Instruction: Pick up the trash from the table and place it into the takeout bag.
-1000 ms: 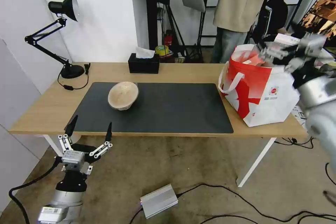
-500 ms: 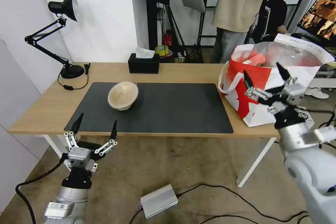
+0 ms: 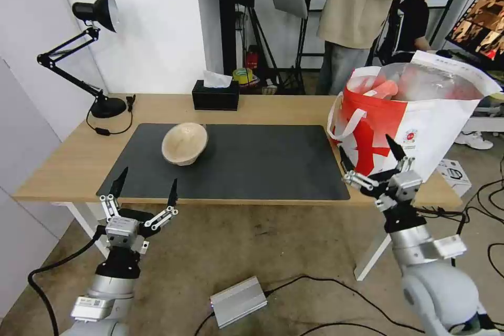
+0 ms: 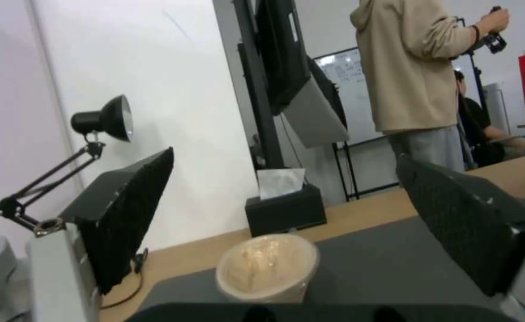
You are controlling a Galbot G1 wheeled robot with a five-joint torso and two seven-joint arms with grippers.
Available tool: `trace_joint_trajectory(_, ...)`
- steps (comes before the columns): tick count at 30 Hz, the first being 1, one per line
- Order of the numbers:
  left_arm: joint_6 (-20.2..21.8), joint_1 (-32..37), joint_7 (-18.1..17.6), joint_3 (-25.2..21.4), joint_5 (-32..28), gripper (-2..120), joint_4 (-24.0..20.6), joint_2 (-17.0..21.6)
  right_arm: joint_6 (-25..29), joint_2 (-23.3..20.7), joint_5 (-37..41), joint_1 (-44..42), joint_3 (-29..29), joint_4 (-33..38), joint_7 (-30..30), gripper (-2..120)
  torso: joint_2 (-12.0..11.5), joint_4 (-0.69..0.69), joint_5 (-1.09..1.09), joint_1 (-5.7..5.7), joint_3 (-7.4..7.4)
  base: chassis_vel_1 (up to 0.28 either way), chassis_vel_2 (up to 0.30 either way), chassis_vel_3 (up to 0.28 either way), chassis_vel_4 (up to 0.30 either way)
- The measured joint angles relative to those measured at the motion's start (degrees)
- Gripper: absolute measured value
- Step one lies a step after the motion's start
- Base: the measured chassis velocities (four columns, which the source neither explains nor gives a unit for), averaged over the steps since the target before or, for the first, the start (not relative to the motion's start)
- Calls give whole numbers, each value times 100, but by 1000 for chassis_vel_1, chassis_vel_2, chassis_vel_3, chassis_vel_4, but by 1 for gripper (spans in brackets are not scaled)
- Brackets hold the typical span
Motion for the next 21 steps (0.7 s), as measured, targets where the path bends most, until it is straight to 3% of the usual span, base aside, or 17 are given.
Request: trace_joint_trajectory(21,10,-87,-7,-112,-104,100,182,38,580,313,-418,-612,-77,-390,-438,100,0,0,1,0,0,0,0,0,0)
